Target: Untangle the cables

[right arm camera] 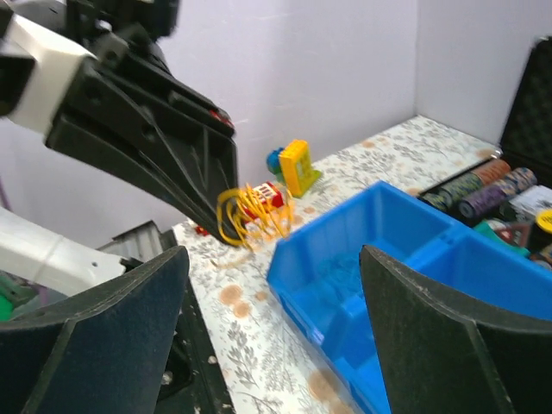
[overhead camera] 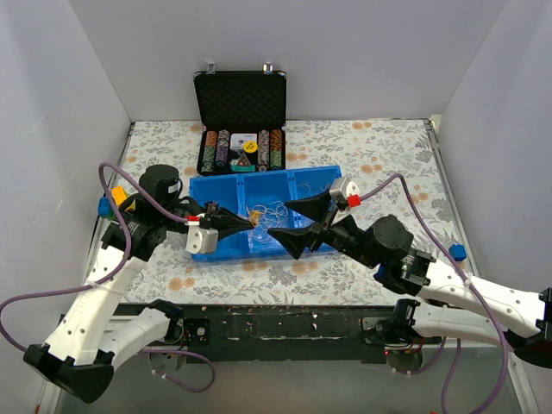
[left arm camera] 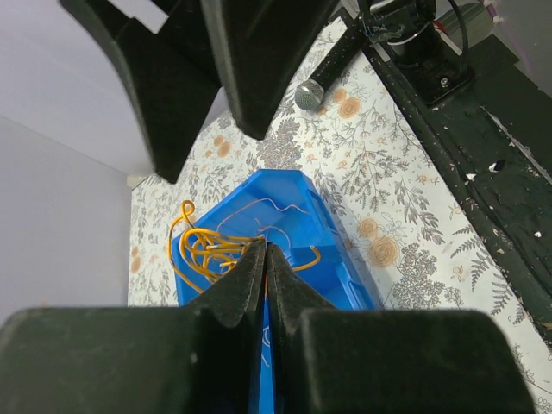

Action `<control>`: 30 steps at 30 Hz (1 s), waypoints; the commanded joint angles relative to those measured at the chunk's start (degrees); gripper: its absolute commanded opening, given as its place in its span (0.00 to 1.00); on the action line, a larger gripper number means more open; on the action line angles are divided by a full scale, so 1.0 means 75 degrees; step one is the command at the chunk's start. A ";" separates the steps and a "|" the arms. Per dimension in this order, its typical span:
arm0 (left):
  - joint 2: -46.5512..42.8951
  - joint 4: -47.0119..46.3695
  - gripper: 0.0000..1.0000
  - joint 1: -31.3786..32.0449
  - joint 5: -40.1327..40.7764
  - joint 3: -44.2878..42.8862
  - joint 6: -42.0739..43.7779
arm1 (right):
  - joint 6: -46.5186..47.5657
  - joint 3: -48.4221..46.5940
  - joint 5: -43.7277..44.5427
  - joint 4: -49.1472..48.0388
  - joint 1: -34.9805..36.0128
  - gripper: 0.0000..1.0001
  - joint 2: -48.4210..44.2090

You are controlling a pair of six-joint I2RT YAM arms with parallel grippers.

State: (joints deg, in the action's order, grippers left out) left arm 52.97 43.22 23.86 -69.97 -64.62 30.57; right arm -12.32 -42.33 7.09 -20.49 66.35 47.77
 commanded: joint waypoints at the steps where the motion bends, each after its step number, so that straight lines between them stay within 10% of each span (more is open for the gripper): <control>1: -0.0114 -0.0021 0.00 0.0170 0.0177 0.0062 0.0190 | -0.0337 -0.0883 -0.0886 -0.1087 -0.0185 0.88 0.0544; 16: -0.0149 -0.0466 0.00 0.0370 0.0447 0.0073 0.0319 | -0.1709 -0.1458 -0.2668 -0.1358 -0.1123 0.79 0.1892; 27: -0.0383 -0.1379 0.00 0.0440 0.0728 0.0494 -0.0570 | -0.2073 -0.1353 -0.2293 -0.1019 -0.1966 0.05 0.1682; 30: -0.0441 -0.1848 0.00 0.0440 0.0857 0.0589 -0.0910 | -0.2073 -0.1283 -0.2258 -0.0749 -0.2388 0.01 0.1518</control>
State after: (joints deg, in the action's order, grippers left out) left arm 51.20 34.79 26.87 -64.71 -61.17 28.49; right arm -27.38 -51.88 -11.84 -26.26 51.92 61.98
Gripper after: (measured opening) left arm 0.007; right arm 0.038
